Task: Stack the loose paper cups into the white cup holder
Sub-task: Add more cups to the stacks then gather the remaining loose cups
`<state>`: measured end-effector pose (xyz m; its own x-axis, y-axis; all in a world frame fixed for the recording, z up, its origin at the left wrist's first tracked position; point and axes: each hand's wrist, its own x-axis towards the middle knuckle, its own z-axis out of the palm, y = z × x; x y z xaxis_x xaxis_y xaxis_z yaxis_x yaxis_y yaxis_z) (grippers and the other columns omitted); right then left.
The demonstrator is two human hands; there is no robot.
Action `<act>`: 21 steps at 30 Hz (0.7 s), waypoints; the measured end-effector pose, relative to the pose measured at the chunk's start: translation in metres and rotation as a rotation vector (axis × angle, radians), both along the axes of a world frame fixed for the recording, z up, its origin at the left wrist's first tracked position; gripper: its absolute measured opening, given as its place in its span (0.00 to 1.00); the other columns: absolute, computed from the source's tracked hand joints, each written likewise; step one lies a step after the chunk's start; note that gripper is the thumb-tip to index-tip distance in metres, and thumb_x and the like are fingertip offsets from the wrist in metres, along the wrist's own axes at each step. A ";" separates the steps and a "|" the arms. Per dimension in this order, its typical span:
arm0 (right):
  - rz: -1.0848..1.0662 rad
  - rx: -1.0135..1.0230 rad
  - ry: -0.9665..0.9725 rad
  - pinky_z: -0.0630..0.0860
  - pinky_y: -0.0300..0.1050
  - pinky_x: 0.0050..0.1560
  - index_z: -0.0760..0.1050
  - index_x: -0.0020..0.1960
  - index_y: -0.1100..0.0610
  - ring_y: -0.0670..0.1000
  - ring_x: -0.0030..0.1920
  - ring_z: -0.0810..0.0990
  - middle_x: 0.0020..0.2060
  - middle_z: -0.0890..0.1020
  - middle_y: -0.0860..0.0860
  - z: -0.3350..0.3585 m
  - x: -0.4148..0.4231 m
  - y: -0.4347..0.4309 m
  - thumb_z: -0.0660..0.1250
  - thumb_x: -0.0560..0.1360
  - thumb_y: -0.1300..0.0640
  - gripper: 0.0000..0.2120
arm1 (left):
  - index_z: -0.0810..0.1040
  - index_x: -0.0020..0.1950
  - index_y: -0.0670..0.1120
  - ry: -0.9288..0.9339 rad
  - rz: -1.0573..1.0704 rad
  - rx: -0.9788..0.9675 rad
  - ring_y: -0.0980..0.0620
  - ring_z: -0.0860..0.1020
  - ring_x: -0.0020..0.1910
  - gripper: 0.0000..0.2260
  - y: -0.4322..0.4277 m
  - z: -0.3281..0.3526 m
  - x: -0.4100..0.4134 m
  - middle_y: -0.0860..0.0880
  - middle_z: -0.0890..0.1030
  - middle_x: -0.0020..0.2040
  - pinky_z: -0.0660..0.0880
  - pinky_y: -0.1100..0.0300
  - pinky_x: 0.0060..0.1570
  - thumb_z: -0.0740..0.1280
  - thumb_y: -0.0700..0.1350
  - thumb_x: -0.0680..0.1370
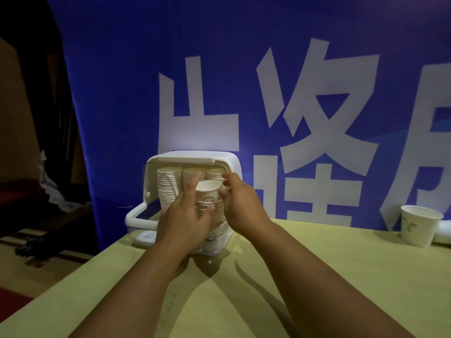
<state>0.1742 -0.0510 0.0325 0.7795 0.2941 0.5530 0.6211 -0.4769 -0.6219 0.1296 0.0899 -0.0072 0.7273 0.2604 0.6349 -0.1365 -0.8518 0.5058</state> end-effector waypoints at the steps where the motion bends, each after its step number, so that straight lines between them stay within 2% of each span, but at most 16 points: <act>1: -0.012 -0.030 0.006 0.71 0.39 0.52 0.69 0.72 0.51 0.52 0.60 0.78 0.64 0.79 0.51 -0.003 0.002 0.000 0.62 0.83 0.56 0.18 | 0.48 0.78 0.68 0.013 0.004 0.006 0.45 0.76 0.66 0.33 0.002 -0.001 0.002 0.51 0.71 0.74 0.80 0.41 0.57 0.65 0.59 0.80; 4: -0.028 -0.131 0.036 0.72 0.37 0.50 0.75 0.69 0.53 0.53 0.57 0.80 0.60 0.81 0.53 -0.011 0.006 0.002 0.64 0.82 0.60 0.17 | 0.64 0.77 0.56 0.037 0.025 -0.007 0.48 0.75 0.66 0.23 0.008 -0.007 0.010 0.52 0.74 0.69 0.79 0.45 0.59 0.57 0.61 0.82; 6: -0.028 -0.155 0.027 0.70 0.36 0.50 0.75 0.70 0.54 0.53 0.58 0.80 0.60 0.81 0.53 -0.015 0.008 0.002 0.63 0.82 0.59 0.16 | 0.68 0.76 0.53 0.038 0.028 -0.047 0.49 0.75 0.65 0.23 0.010 -0.009 0.012 0.52 0.75 0.68 0.79 0.45 0.59 0.54 0.59 0.84; 9: -0.026 -0.175 0.021 0.69 0.37 0.52 0.74 0.71 0.52 0.53 0.60 0.79 0.63 0.80 0.52 -0.015 0.008 0.002 0.62 0.83 0.57 0.17 | 0.69 0.75 0.52 0.007 0.046 -0.053 0.49 0.75 0.65 0.21 0.009 -0.008 0.011 0.52 0.74 0.68 0.79 0.46 0.59 0.56 0.57 0.84; 11: -0.032 -0.137 0.027 0.73 0.40 0.57 0.72 0.72 0.49 0.52 0.61 0.79 0.65 0.79 0.50 -0.015 0.007 0.002 0.64 0.82 0.54 0.19 | 0.69 0.73 0.52 -0.051 0.075 -0.032 0.50 0.74 0.64 0.19 0.003 -0.004 0.008 0.52 0.71 0.69 0.80 0.48 0.57 0.59 0.56 0.83; 13: -0.064 -0.081 0.016 0.77 0.46 0.59 0.71 0.71 0.47 0.51 0.58 0.81 0.63 0.80 0.48 -0.015 0.002 0.000 0.66 0.80 0.52 0.19 | 0.73 0.65 0.52 -0.135 0.086 -0.011 0.51 0.75 0.59 0.14 -0.007 0.000 0.000 0.53 0.72 0.64 0.80 0.53 0.51 0.63 0.54 0.81; 15: -0.116 -0.047 -0.007 0.81 0.45 0.54 0.74 0.64 0.48 0.49 0.51 0.81 0.56 0.82 0.48 -0.012 -0.006 -0.005 0.68 0.79 0.51 0.14 | 0.74 0.55 0.52 -0.185 0.087 0.033 0.53 0.76 0.51 0.06 -0.020 0.006 -0.010 0.53 0.73 0.55 0.80 0.56 0.45 0.64 0.53 0.80; 18: -0.192 -0.067 -0.039 0.80 0.41 0.47 0.73 0.57 0.49 0.47 0.43 0.80 0.48 0.81 0.47 -0.007 -0.023 -0.022 0.67 0.79 0.50 0.08 | 0.74 0.46 0.53 -0.079 0.041 0.111 0.55 0.76 0.41 0.05 -0.042 0.014 -0.024 0.54 0.77 0.44 0.80 0.55 0.43 0.65 0.51 0.81; 21: -0.239 -0.125 -0.042 0.79 0.41 0.46 0.72 0.58 0.48 0.48 0.43 0.79 0.48 0.80 0.47 -0.003 -0.040 -0.052 0.67 0.79 0.51 0.09 | 0.75 0.45 0.54 0.018 0.003 0.156 0.56 0.76 0.39 0.05 -0.066 0.018 -0.039 0.56 0.78 0.41 0.80 0.57 0.43 0.65 0.52 0.80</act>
<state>0.1345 -0.1030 0.0292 0.8119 0.1725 0.5577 0.5059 -0.6846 -0.5248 0.0906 0.0235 0.0104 0.7382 0.1618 0.6549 -0.1264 -0.9205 0.3698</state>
